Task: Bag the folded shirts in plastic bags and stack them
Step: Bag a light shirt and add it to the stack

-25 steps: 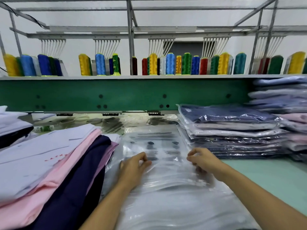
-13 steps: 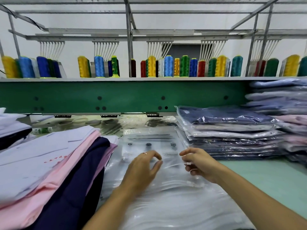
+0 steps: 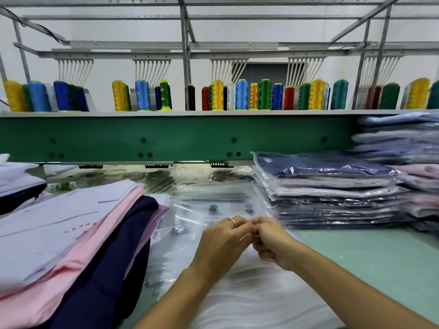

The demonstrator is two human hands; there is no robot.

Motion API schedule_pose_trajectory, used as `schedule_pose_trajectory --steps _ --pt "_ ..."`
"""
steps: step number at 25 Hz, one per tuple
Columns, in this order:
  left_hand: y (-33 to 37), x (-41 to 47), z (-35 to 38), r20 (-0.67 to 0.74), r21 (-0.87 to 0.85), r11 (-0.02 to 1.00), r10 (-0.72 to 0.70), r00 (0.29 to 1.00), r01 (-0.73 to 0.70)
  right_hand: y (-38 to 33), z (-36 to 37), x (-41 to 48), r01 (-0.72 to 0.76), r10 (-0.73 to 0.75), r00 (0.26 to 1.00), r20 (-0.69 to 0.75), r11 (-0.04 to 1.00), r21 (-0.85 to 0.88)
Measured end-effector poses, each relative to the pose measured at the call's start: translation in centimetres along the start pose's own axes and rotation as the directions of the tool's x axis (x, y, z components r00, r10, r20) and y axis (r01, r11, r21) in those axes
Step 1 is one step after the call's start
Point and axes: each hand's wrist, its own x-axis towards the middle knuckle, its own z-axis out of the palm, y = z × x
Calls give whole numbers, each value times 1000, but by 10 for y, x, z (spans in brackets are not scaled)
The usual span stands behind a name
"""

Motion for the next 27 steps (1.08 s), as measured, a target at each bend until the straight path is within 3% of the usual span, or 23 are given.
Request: schedule_pose_trajectory --steps 3,10,18,22,27 --pt "0 1 2 18 54 999 -7 1000 6 1 -2 2 24 -24 1000 -16 999 33" --pt "-16 -10 5 198 -34 972 -220 955 231 2 -17 11 10 -6 998 -56 998 63" --pt "-52 -28 -28 347 15 908 -397 850 418 4 -42 21 -11 19 996 -87 996 84" --pt "-64 -38 -46 360 66 875 -469 807 479 6 -56 23 -40 45 994 -103 997 59" --pt "-68 -41 -59 270 135 796 -603 751 591 9 -61 29 -45 51 992 -112 998 55"
